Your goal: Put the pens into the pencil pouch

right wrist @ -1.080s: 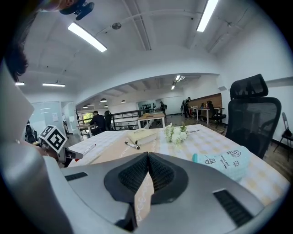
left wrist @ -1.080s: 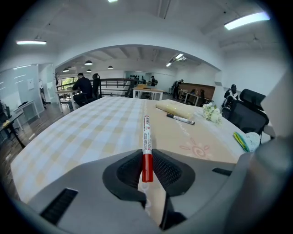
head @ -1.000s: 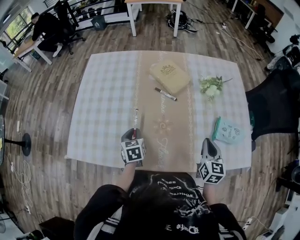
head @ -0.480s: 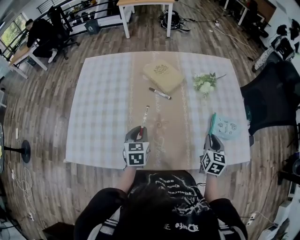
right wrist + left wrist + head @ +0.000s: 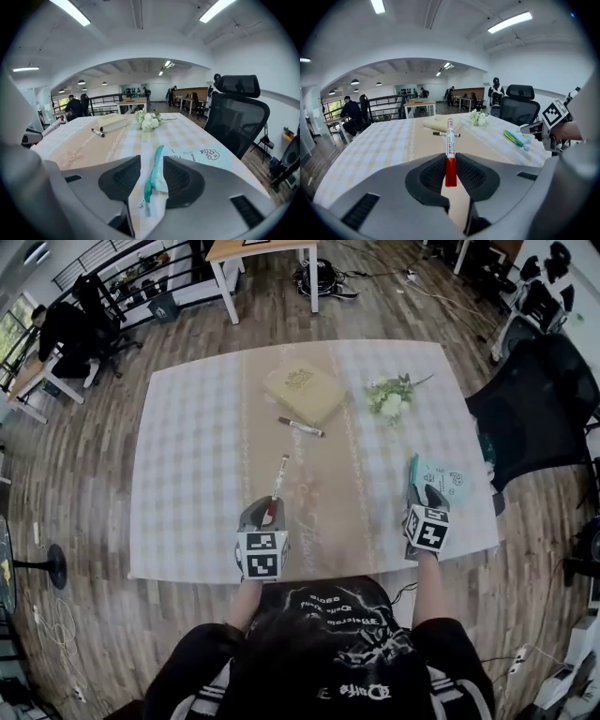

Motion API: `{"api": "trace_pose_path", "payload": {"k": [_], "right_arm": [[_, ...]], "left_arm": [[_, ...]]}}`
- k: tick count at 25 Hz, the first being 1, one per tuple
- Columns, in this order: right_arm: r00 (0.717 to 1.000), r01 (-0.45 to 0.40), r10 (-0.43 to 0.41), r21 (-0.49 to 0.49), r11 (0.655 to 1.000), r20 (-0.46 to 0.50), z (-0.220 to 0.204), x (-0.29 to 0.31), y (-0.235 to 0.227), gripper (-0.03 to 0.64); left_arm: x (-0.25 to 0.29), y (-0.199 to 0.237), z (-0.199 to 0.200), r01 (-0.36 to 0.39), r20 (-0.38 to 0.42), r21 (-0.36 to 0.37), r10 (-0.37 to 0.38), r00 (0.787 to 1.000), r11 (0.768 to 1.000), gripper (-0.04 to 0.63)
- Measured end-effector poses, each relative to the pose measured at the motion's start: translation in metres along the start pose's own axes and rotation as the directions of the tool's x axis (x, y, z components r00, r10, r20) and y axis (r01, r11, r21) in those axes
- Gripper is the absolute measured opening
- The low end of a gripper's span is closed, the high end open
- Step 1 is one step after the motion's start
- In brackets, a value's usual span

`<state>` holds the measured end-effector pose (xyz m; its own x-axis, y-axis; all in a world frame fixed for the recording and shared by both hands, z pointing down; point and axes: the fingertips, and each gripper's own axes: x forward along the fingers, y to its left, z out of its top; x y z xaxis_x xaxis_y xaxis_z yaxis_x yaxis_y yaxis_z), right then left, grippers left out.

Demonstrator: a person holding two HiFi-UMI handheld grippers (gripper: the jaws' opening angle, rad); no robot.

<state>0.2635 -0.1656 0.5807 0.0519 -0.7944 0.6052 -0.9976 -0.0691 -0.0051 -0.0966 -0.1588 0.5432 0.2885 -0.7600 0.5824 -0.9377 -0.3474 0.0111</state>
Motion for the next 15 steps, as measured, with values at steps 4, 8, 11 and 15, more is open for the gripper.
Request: {"api": "trace_pose_path", "payload": {"k": [4,8,11,15], "right_arm": [[0.996,0.021,-0.025,-0.049,0.999,-0.085,-0.01,0.024,-0.003,0.188],[0.982,0.054,-0.069,-0.091,0.994,-0.175,-0.022,0.044,-0.01,0.212],[0.971,0.088,-0.105,-0.084,0.993,-0.217,-0.027,0.048,-0.016,0.198],[0.968,0.126,-0.13,-0.036,0.991,-0.214,-0.025,0.048,-0.023,0.085]], "left_arm": [[0.0,0.0,0.001,-0.007,0.001,0.028,0.007,1.0,1.0,0.081],[-0.001,0.008,0.011,-0.034,0.02,0.028,0.033,0.999,0.999,0.081],[-0.004,0.011,0.009,-0.05,0.017,0.017,0.05,0.999,0.999,0.081],[-0.005,0.013,0.001,-0.058,0.001,0.005,0.058,0.998,0.998,0.081]]}}
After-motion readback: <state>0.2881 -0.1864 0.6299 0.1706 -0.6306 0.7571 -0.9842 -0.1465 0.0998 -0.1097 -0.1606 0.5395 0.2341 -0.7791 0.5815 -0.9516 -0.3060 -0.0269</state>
